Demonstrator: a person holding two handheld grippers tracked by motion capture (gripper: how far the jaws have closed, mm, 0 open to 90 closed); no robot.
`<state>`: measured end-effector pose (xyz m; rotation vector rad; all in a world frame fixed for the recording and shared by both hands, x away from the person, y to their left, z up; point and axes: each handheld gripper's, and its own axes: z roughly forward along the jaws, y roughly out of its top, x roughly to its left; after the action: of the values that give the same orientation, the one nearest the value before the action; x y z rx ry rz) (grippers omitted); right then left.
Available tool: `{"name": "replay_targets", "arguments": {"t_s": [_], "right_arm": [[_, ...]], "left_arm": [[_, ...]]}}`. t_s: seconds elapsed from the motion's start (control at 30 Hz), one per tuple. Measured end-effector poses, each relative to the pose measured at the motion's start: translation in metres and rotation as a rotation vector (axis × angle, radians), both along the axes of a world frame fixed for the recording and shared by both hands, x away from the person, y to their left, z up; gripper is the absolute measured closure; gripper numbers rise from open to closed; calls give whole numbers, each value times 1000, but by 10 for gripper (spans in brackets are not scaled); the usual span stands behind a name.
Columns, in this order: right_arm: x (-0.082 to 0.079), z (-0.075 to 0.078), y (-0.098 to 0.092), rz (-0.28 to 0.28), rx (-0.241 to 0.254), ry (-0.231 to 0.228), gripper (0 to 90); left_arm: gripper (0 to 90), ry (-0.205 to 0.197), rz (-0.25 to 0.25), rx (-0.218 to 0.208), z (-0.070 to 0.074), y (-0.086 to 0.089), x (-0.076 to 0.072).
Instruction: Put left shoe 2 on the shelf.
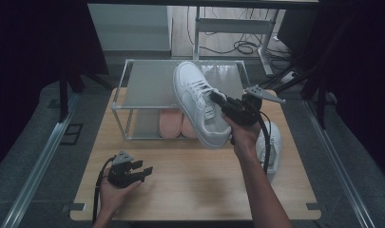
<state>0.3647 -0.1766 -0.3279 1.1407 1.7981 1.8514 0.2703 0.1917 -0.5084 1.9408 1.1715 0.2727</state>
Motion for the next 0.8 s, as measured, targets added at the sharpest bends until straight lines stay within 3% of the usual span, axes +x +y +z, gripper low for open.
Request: {"name": "replay_targets", "arguments": {"t_s": [0.8], "right_arm": [[49, 18, 27, -65, -17, 47, 815]], "left_arm": [[460, 8, -5, -13, 0, 3, 1]]}}
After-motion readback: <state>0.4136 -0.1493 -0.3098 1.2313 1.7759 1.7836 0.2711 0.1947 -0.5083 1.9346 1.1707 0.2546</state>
